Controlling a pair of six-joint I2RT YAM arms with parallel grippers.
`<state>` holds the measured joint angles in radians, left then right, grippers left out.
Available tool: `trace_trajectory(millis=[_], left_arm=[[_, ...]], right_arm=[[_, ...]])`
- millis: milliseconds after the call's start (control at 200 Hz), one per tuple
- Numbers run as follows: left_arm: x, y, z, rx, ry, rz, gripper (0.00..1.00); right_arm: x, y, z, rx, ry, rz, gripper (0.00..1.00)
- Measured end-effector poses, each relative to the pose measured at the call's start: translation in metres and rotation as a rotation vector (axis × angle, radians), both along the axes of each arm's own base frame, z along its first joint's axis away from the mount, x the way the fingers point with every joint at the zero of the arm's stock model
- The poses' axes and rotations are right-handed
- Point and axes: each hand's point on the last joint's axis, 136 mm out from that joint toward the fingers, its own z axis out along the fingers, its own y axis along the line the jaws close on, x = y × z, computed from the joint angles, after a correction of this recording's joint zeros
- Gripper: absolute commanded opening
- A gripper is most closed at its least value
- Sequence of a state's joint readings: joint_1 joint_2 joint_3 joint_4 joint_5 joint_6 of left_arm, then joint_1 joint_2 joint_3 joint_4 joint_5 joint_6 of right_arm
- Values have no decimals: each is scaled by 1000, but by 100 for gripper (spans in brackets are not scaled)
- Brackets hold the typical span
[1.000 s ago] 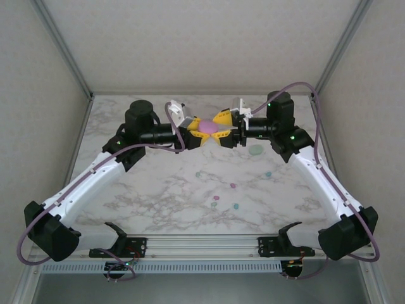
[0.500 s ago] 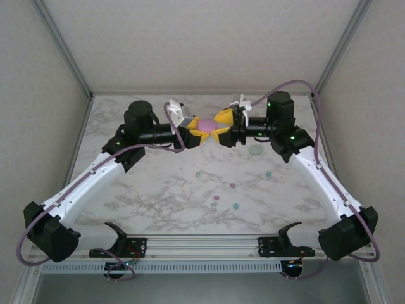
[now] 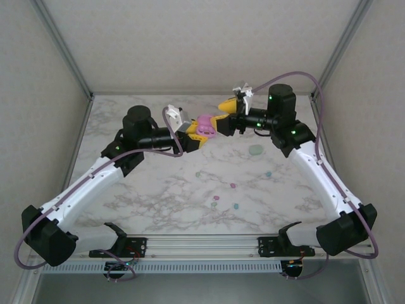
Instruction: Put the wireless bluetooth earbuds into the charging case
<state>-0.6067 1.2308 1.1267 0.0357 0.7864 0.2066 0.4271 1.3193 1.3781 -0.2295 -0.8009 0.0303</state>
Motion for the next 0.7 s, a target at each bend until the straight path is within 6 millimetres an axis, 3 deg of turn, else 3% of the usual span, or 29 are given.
trace_trajectory(millis=[290, 380, 486, 601, 696], left_arm=[[22, 5, -13, -45, 42, 132, 25], [27, 8, -17, -56, 50, 171, 25], [29, 12, -16, -76, 49, 201, 25], [27, 17, -12, -97, 44, 220, 25], [23, 22, -8, -110, 37, 235, 26]], right_arm=[[-13, -5, 9, 5, 56, 2, 78], [-10, -19, 14, -4, 74, -110, 65], [0, -52, 14, -20, 122, -325, 54], [24, -102, -14, -61, 270, -593, 45], [35, -131, -70, -133, 452, -737, 44]])
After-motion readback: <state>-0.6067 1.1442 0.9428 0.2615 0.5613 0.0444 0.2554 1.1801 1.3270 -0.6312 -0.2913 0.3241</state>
